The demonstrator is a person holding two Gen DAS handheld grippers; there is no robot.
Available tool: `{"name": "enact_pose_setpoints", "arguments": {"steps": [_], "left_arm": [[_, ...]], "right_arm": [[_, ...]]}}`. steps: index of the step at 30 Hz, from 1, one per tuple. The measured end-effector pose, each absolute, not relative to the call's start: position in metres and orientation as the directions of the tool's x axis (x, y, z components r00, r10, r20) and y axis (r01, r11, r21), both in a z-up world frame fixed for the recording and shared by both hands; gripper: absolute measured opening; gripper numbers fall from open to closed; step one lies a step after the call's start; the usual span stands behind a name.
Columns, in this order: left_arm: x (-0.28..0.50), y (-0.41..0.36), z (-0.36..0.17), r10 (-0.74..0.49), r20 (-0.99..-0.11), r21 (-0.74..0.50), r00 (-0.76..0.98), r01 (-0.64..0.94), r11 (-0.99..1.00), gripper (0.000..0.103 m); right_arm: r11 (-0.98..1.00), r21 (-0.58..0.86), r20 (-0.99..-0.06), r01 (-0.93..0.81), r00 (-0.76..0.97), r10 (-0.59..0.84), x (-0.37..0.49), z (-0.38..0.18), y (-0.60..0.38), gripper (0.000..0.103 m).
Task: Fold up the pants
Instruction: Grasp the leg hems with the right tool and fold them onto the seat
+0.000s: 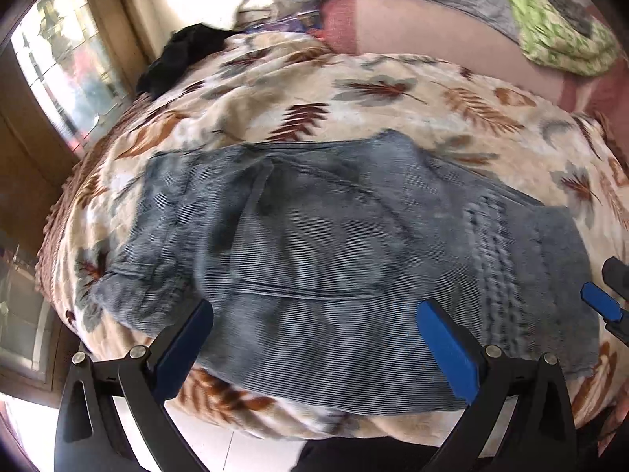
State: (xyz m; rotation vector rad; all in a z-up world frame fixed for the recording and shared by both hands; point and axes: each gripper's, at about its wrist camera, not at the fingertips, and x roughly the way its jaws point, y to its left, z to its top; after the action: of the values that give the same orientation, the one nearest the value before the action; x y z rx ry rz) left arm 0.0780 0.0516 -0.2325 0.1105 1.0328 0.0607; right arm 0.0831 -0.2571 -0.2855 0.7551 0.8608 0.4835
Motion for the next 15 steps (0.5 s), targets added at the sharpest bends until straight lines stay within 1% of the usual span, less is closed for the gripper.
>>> {"name": "enact_pose_setpoints", "arguments": {"steps": [2, 5, 6, 7, 9, 10, 11, 13, 15], "left_arm": [[0.075, 0.034, -0.233, 0.084, -0.854, 0.125, 0.514, 0.046, 0.991, 0.103], [0.072, 0.005, -0.236, 0.083, -0.845, 0.162, 0.528, 0.105, 0.981, 0.103], [0.073, -0.004, -0.238, 0.095, -0.842, 0.183, 0.531, 0.116, 0.976, 0.103], [0.074, -0.011, -0.242, 0.105, -0.841, 0.2, 0.53, 0.124, 0.972, 0.103], [0.078, -0.024, -0.253, 0.118, -0.843, 0.227, 0.524, 0.148, 0.962, 0.103], [0.081, -0.03, -0.263, 0.153, -0.847, 0.268, 0.509, 0.16, 0.95, 0.103], [0.084, -0.033, -0.27, 0.181, -0.849, 0.297, 0.497, 0.165, 0.941, 0.103], [0.082, -0.032, -0.266, 0.173, -0.84, 0.284, 0.514, 0.146, 0.948, 0.103], [0.082, -0.03, -0.263, 0.175, -0.847, 0.282, 0.501, 0.146, 0.948, 0.103]], "right_arm": [[0.658, 0.75, -0.509, -0.062, 0.581, 0.635, 0.072, -0.289, -0.276, 0.073], [0.683, 0.73, -0.546, -0.03, 0.575, 0.609, 0.064, -0.294, -0.288, 0.068], [0.679, 0.733, -0.545, -0.037, 0.566, 0.619, 0.062, -0.295, -0.29, 0.064], [0.678, 0.734, -0.547, -0.047, 0.55, 0.631, 0.063, -0.297, -0.289, 0.064], [0.695, 0.718, -0.591, -0.033, 0.498, 0.634, 0.065, -0.309, -0.286, 0.062], [0.692, 0.721, -0.603, -0.014, 0.48, 0.638, 0.065, -0.318, -0.288, 0.06], [0.669, 0.744, -0.584, 0.002, 0.489, 0.648, 0.065, -0.323, -0.294, 0.057], [0.62, 0.785, -0.546, 0.014, 0.49, 0.679, 0.062, -0.325, -0.305, 0.057], [0.599, 0.801, -0.515, 0.008, 0.52, 0.681, 0.058, -0.321, -0.313, 0.057]]}}
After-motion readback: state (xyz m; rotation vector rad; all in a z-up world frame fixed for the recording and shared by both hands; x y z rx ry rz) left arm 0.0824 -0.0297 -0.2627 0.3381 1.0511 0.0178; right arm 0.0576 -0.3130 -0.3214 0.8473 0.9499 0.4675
